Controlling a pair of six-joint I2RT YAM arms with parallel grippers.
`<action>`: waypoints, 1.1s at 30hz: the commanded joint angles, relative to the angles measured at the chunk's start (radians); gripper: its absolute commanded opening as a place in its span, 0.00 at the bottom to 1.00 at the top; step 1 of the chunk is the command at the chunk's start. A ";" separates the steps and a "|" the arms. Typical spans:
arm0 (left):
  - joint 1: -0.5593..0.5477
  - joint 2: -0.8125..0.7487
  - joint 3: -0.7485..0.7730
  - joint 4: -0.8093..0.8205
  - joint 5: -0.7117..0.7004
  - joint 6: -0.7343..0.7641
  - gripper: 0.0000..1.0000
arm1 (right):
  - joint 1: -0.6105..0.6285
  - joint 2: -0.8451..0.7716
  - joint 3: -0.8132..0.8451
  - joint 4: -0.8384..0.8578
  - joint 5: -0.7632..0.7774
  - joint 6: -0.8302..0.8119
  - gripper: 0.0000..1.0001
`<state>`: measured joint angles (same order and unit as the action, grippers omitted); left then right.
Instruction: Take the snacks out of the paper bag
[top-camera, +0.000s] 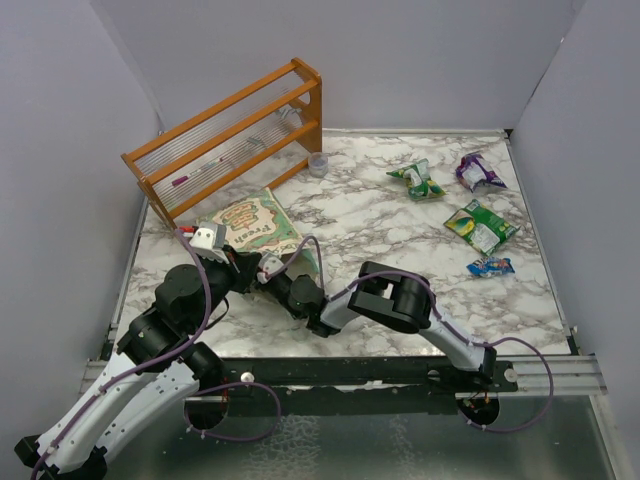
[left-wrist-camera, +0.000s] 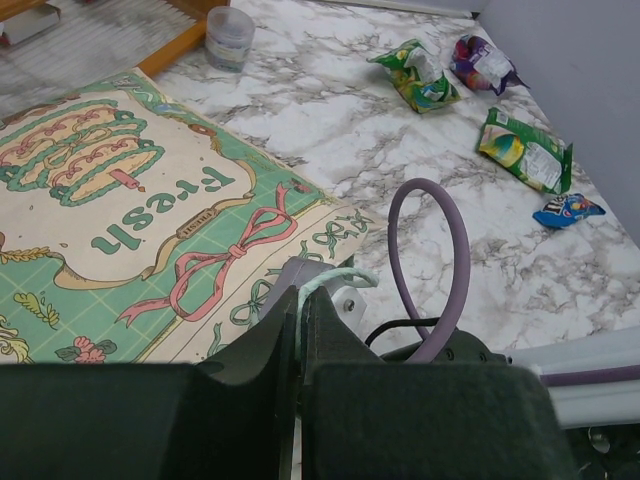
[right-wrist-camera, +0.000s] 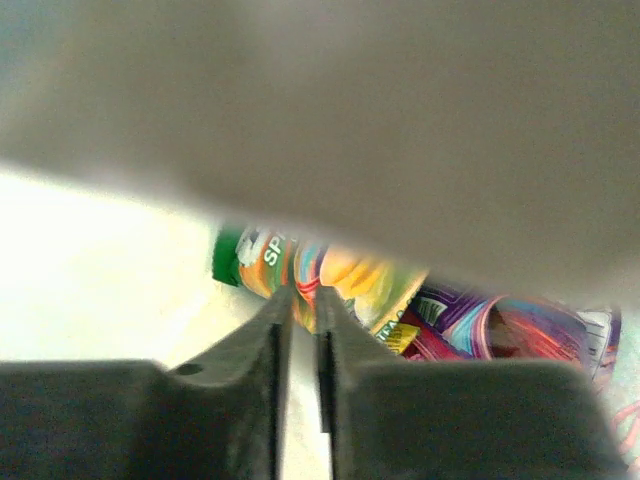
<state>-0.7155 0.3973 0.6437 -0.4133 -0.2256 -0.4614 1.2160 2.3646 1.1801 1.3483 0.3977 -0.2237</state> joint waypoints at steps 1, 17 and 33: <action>-0.002 -0.004 -0.001 0.020 0.010 -0.002 0.00 | -0.014 0.005 -0.026 0.040 0.046 0.007 0.04; -0.003 -0.015 0.010 0.034 0.080 0.018 0.00 | -0.017 -0.135 -0.189 -0.004 0.037 -0.031 0.58; -0.003 -0.115 -0.017 0.129 0.344 0.053 0.00 | -0.018 -0.039 0.037 -0.120 -0.075 0.076 0.69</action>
<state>-0.7155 0.2562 0.6296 -0.3374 0.0189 -0.4160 1.2022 2.2707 1.1110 1.2823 0.2996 -0.2024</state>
